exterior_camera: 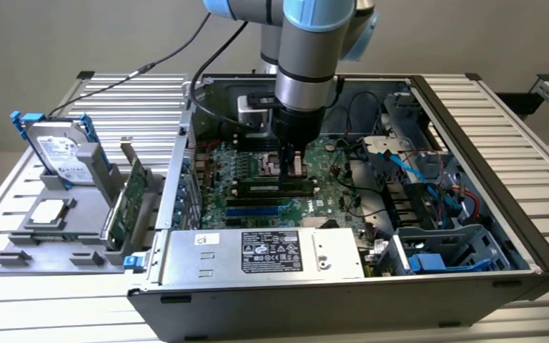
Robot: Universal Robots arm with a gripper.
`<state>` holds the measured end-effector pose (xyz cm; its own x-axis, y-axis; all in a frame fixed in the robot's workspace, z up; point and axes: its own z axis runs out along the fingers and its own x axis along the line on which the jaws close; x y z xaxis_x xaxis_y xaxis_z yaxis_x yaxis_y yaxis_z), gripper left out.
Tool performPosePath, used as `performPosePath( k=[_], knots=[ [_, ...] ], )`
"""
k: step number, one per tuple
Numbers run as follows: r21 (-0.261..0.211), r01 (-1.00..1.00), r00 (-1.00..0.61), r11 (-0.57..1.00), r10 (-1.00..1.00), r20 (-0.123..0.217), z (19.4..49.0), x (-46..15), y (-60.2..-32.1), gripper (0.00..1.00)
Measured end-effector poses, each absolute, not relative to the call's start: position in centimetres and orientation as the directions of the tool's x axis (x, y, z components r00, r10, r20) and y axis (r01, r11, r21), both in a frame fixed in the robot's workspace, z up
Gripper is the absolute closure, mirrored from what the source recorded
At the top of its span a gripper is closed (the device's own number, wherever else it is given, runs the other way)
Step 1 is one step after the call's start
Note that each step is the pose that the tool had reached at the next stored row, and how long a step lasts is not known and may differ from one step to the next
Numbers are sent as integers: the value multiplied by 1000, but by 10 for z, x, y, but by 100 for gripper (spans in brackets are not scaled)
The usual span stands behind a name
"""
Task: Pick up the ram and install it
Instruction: 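Insert the ram into the slot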
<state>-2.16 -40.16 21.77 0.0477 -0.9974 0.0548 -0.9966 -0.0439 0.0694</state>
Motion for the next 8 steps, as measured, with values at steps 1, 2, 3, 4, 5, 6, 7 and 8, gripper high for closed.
performPosePath(
  k=[1,2,3,4,5,6,7,8],
  knots=[
    [69,-997,48,-44,-997,55,218,-22,-401,86],
    [69,-997,48,-44,-997,54,218,-22,-401,85],
    [69,-997,48,-44,-997,54,218,-22,-401,79],
    [69,-997,48,-44,-997,54,218,-22,-401,73],
    [69,-997,48,-44,-997,55,218,-22,-401,73],
    [69,-997,48,-44,-997,55,218,-23,-401,67],
    [69,-997,48,-44,-997,55,218,-25,-401,67],
    [70,-997,48,-44,-997,55,219,-26,-401,55]
  ],
)
